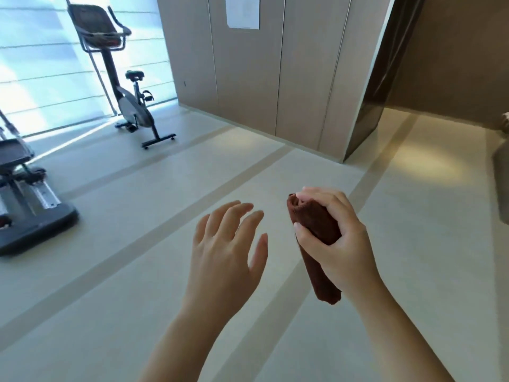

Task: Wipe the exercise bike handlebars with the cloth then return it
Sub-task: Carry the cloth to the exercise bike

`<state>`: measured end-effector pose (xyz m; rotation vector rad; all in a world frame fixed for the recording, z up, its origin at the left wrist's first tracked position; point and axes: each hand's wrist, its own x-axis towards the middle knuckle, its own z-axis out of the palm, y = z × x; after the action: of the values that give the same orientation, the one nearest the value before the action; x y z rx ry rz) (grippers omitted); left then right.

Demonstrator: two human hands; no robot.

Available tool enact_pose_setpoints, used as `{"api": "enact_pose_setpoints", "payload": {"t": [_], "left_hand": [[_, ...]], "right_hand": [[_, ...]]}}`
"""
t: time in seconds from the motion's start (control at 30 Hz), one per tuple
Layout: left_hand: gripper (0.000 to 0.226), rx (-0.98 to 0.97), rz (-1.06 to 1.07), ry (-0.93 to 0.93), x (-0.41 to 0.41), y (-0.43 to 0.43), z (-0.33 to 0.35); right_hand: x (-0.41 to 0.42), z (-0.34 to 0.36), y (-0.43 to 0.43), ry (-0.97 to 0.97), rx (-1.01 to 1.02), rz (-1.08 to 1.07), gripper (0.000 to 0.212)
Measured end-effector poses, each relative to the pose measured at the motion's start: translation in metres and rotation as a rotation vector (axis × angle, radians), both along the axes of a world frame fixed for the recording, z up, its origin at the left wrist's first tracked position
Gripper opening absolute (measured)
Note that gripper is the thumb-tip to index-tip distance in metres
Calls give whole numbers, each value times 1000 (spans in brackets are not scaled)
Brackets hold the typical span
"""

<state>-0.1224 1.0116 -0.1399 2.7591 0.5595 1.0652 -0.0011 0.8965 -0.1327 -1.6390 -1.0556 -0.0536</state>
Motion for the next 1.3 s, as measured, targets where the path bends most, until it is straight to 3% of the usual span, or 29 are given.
{"api": "enact_pose_setpoints", "payload": {"t": [0.43, 0.8, 1.03, 1.17, 1.3], "left_hand": [[36, -2, 219, 13, 139, 218, 1], [36, -49, 360, -16, 177, 429, -17], [27, -36, 424, -11, 190, 622, -11], [36, 13, 426, -10, 201, 707, -3], [33, -44, 448, 9, 222, 783, -7]], "right_hand": [[152, 7, 245, 9, 30, 169, 38], [200, -11, 471, 52, -32, 359, 38], [212, 8, 676, 44, -8, 403, 36], [223, 11, 769, -6, -1, 434, 39], [246, 0, 846, 98, -50, 441, 43]]}}
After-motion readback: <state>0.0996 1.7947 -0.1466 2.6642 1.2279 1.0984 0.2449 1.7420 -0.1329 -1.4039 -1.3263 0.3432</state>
